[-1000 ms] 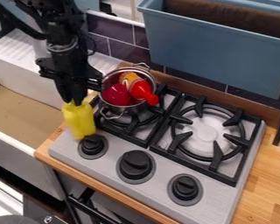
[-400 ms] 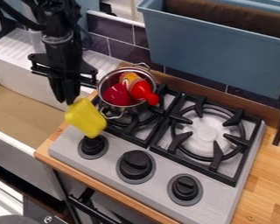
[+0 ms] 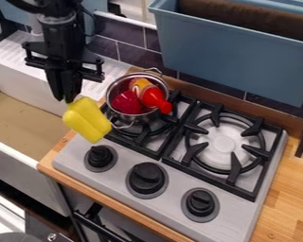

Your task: Picked up the bellpeper and placed it on the stove burner

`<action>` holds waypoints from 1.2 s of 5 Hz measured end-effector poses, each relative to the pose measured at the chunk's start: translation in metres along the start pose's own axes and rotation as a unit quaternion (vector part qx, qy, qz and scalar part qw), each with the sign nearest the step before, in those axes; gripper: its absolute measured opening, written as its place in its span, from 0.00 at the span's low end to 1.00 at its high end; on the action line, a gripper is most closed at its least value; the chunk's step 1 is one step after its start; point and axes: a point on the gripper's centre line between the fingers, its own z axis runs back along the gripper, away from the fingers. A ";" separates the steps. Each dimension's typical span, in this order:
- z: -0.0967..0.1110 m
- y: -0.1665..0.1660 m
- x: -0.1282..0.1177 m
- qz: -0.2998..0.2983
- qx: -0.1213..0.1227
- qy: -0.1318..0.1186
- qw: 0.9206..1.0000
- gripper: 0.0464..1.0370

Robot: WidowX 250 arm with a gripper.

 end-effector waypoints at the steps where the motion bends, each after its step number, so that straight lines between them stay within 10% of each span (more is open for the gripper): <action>1: 0.013 -0.018 0.005 -0.001 -0.015 0.006 1.000 0.07; 6: 0.008 -0.146 0.026 0.059 -0.040 -0.062 0.996 0.07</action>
